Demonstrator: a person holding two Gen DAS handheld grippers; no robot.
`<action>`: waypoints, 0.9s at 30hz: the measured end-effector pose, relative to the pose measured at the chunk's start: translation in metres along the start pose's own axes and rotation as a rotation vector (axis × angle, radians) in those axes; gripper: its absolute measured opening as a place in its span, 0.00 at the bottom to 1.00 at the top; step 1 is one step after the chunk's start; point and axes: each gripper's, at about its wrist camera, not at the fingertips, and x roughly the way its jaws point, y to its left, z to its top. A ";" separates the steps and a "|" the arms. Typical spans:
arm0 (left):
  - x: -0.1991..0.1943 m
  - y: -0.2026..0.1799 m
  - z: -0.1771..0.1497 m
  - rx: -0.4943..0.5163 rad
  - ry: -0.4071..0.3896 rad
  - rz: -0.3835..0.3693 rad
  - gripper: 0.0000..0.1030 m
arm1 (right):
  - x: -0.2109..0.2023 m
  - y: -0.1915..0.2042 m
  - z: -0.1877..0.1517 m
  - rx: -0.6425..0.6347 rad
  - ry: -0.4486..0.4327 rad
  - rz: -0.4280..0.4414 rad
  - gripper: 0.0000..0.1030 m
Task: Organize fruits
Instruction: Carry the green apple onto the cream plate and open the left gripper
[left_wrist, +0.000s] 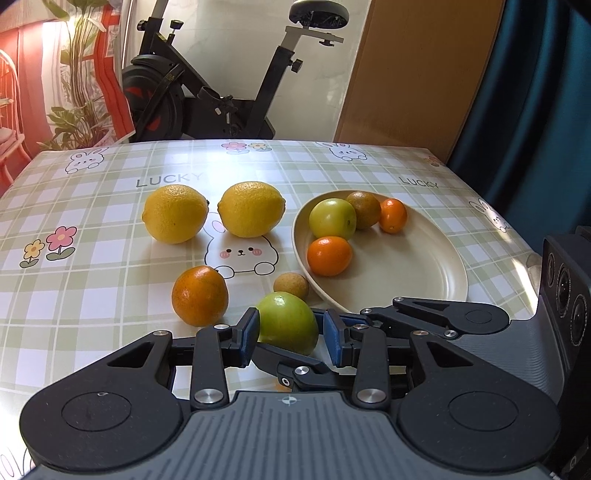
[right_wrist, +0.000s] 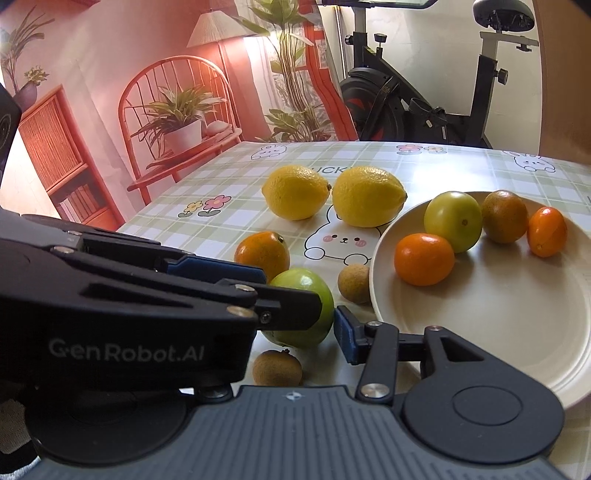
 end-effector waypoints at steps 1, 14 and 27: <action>-0.001 0.000 0.001 -0.004 -0.002 0.000 0.39 | -0.002 -0.001 0.000 0.005 -0.006 0.005 0.47; -0.002 -0.021 0.021 0.011 -0.044 -0.042 0.39 | -0.031 -0.009 0.007 0.011 -0.128 -0.050 0.47; 0.028 -0.038 0.030 0.025 -0.009 -0.059 0.39 | -0.035 -0.037 0.004 0.103 -0.145 -0.115 0.47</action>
